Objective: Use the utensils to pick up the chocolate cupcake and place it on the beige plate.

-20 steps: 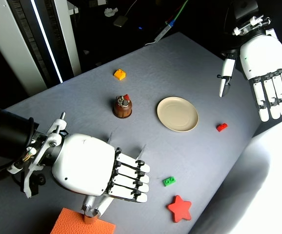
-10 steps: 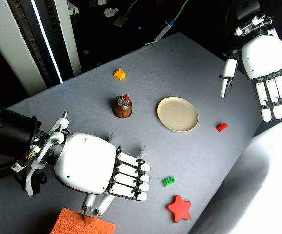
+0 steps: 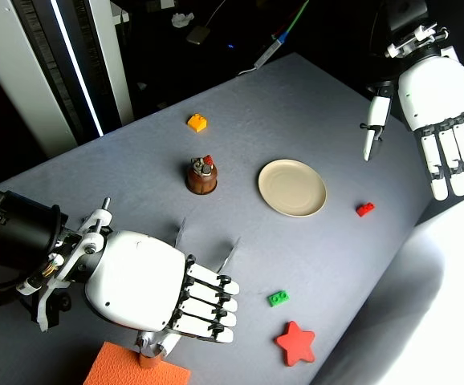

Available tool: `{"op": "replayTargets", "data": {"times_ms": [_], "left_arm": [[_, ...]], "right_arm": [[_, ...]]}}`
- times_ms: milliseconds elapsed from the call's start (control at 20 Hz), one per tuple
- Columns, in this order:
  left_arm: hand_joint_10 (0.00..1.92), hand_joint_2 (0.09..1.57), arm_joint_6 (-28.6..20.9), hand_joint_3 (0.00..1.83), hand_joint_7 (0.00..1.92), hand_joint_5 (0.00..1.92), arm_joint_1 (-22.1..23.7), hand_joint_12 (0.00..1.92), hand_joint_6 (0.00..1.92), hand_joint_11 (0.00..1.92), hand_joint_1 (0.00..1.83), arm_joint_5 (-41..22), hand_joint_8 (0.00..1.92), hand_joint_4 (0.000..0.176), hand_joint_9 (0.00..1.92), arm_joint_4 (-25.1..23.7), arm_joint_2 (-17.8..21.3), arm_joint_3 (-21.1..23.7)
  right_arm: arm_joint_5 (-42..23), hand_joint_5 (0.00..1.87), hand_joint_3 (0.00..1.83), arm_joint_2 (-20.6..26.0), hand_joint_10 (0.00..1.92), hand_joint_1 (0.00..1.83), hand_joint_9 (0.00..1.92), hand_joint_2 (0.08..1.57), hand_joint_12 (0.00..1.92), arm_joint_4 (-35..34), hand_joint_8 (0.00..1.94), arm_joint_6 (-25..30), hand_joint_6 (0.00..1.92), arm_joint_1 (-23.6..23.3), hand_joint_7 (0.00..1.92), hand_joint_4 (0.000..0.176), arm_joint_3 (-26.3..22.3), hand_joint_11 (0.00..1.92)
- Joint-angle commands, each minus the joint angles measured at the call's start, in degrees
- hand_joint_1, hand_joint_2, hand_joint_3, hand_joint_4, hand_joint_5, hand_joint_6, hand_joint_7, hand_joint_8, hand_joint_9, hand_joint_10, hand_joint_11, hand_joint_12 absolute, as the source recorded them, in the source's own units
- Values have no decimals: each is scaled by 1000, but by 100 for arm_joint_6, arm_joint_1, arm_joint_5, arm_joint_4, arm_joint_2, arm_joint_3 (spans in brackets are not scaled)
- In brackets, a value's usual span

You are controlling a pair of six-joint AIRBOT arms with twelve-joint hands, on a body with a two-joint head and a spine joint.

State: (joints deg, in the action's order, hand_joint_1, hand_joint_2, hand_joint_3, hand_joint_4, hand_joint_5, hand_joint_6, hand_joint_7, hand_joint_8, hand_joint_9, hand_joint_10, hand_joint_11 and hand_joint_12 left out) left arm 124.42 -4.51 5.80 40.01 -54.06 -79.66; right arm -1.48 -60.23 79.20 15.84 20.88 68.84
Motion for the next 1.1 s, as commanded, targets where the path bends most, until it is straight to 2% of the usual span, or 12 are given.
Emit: {"op": "replayTargets", "data": {"times_ms": [0,150,550,850,950,1000,1050], "left_arm": [[2,1117,23,0,28,64,79,162,2,0,310,-514,2,0,40,21,67,-21],[0,1124,24,1,6,47,79,96,1,0,299,-513,0,0,15,20,63,-33],[1,1129,39,0,28,67,82,151,1,0,282,-492,1,0,37,19,58,-58],[1,1121,118,0,26,64,86,129,0,0,287,-517,0,0,34,22,67,-45],[1,1125,118,0,22,62,88,128,1,0,298,-517,1,0,32,21,60,-48],[2,1127,118,0,24,63,88,135,1,0,289,-517,1,0,34,21,59,-52],[3,1122,118,0,35,74,88,168,2,0,305,-520,2,0,46,22,55,-60]], "right_arm": [[-62,0,2,27,0,921,0,1095,0,-11,0,10,0,-26,0,0,27,0],[-44,0,2,25,0,910,0,1094,0,-11,0,9,0,-6,0,0,39,0],[100,7,3,3,0,961,0,1111,0,-11,0,31,2,-5,0,0,68,0],[141,72,3,-8,12,949,77,1103,32,-11,11,-137,8,-29,79,0,65,44],[203,108,0,-10,1,971,110,1090,64,-11,0,-187,4,1,113,0,74,45],[208,127,0,-11,0,966,127,1093,218,-11,0,-211,0,5,128,0,74,8],[214,139,0,-11,1,963,124,1101,280,-11,0,-231,2,6,133,0,74,1]]}}
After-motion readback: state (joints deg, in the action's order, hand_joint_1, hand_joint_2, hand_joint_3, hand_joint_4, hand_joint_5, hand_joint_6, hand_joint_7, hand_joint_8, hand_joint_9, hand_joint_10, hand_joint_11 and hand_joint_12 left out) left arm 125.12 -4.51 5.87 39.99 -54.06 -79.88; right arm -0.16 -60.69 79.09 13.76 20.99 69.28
